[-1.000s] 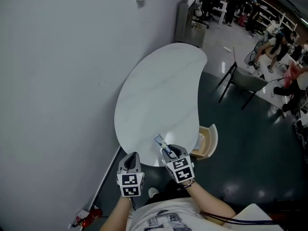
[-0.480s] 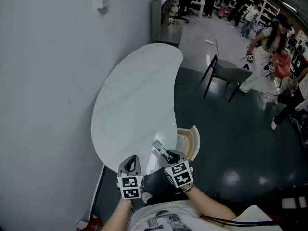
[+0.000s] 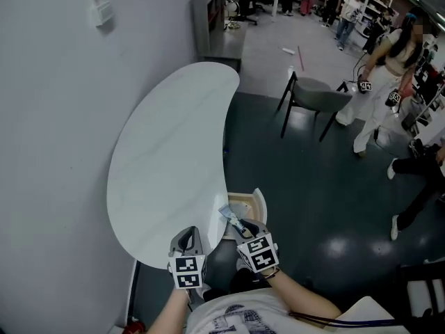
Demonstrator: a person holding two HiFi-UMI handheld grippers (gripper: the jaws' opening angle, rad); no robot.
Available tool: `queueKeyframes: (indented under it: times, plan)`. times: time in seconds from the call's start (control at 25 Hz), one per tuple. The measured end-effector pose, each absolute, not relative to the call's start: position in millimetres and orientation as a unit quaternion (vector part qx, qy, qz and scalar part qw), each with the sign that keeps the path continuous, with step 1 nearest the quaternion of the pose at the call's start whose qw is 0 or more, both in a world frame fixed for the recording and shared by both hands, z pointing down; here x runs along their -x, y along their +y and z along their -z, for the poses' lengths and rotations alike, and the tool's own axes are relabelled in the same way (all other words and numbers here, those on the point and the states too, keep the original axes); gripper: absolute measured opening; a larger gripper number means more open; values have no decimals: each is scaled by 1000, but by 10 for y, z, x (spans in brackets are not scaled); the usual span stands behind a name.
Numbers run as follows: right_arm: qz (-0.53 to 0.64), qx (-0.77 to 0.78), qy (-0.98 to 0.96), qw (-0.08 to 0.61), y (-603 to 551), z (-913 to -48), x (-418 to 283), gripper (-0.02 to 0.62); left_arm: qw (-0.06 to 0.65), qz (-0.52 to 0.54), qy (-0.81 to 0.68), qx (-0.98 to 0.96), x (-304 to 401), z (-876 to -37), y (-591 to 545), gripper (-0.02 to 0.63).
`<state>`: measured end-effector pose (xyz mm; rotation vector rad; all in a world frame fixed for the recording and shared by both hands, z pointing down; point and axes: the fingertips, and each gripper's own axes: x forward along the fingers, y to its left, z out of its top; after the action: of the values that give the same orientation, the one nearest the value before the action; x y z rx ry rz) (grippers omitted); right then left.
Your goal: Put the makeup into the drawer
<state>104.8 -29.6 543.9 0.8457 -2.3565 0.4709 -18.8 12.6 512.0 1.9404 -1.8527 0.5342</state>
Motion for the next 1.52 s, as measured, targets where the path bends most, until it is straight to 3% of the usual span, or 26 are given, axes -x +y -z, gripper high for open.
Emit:
queueKeyframes:
  times: [0.64,1.36,1.52]
  plan:
    - [-211,-314,-873,307,-756,-5794,-1867,130,196,-211,-655,-699,-563,-5235,-512,17]
    - [-265,-372,-837,302,-495,-6062,-1981,130,192,-240,-579,-755,-807,-5392,-496,17]
    - [-279,-391,-824,300,-909,-6153,-1898,130,196,-245,-558,-768,-762,-5496,-962,17]
